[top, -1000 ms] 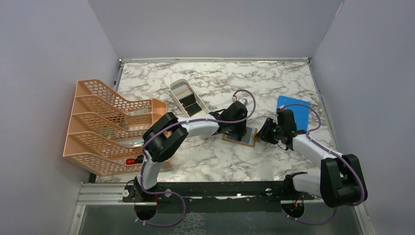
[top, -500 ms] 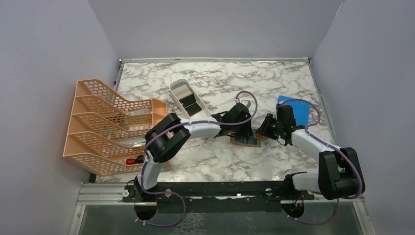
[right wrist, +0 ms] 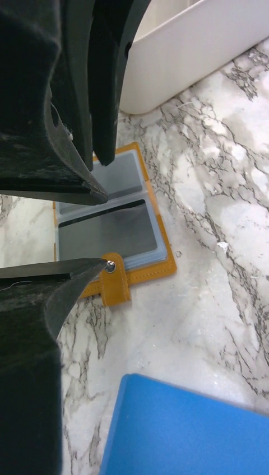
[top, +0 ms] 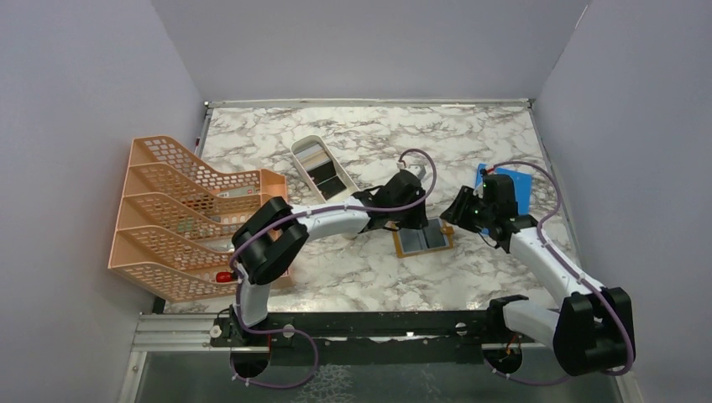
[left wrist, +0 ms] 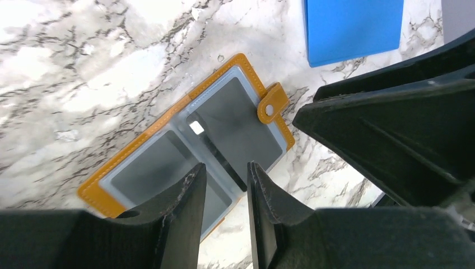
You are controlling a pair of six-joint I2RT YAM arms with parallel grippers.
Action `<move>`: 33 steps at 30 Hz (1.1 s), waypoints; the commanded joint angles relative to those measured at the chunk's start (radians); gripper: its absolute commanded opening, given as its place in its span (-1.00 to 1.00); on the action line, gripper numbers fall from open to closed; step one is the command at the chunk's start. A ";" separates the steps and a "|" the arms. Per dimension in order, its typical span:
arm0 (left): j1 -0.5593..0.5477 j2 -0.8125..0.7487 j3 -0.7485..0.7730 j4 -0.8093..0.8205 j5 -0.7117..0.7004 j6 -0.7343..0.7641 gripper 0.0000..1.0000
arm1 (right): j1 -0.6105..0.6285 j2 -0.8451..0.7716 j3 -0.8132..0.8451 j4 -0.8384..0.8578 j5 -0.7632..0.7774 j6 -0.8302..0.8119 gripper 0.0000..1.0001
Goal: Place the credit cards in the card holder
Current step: Insert the credit card into the card holder, then turn over the card slot in the card holder.
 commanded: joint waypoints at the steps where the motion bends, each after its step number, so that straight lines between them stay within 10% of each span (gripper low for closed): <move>1: 0.011 -0.081 -0.040 -0.035 -0.053 0.066 -0.34 | 0.005 -0.033 -0.037 -0.031 -0.056 -0.014 -0.09; 7: 0.011 -0.070 -0.075 -0.040 -0.035 0.091 -0.62 | 0.005 -0.007 -0.079 0.008 -0.078 -0.005 -0.08; 33: 0.011 -0.059 -0.196 0.028 -0.044 0.088 -0.60 | 0.005 0.099 -0.151 0.162 -0.215 0.017 -0.08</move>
